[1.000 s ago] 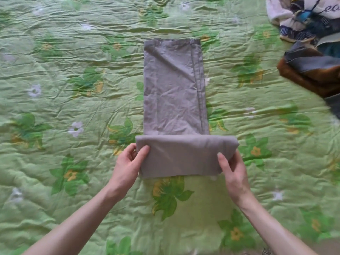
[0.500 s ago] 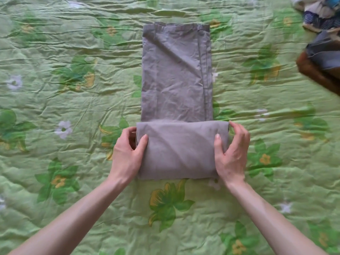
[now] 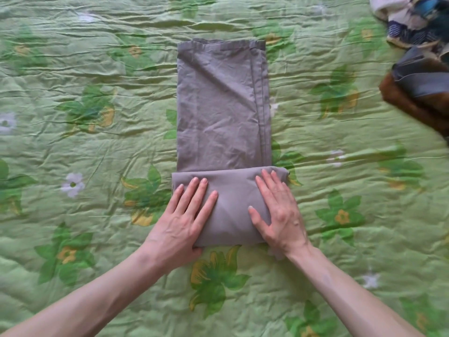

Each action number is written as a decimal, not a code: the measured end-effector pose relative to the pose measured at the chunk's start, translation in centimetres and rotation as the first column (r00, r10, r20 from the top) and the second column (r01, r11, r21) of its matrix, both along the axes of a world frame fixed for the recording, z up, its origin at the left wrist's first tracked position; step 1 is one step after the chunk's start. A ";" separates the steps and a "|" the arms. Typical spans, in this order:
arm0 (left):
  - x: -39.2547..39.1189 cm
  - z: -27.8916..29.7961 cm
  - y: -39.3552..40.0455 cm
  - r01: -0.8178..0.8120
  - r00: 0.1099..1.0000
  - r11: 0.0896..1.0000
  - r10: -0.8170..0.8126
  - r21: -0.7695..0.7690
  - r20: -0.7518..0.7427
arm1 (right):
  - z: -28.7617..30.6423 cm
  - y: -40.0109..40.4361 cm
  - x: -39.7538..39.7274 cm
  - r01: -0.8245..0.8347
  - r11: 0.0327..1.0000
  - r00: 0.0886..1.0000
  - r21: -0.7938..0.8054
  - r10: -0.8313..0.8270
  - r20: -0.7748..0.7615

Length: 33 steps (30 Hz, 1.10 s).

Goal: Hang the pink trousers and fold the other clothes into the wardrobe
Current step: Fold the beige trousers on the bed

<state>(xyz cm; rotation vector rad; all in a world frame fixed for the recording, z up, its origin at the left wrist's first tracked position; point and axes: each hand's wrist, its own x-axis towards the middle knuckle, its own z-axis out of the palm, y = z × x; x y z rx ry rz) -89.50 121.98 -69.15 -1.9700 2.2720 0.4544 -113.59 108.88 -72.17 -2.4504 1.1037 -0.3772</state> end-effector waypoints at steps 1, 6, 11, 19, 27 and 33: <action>-0.2 0.1 0.0 -0.002 1.000 1.000 0.002 0.003 0.019 | 0.3 0.0 -0.3 -0.022 1.000 1.000 -0.011 0.022 0.002; -1.2 1.3 0.5 -0.072 0.997 0.997 0.073 -0.041 0.015 | 1.6 0.3 -2.8 -0.272 0.958 0.959 -0.089 0.262 -0.105; -1.0 3.1 1.0 -0.089 0.986 0.991 0.074 -0.096 -0.146 | 2.8 -1.1 -4.6 -0.404 0.912 0.903 -0.068 0.386 -0.191; 2.2 7.9 -0.3 -0.481 0.593 0.874 0.381 0.067 -0.709 | 9.4 -2.7 -4.6 -0.055 0.941 0.982 0.333 -0.009 0.190; 2.5 5.1 -2.5 -0.809 -0.032 0.470 0.563 0.352 -0.826 | 7.5 -3.5 0.0 0.222 0.842 0.867 0.491 -0.401 0.295; 3.2 2.1 -6.3 -0.863 -0.067 0.369 0.593 0.345 -0.802 | 3.1 -5.3 3.5 0.346 0.888 0.866 0.304 -0.426 0.261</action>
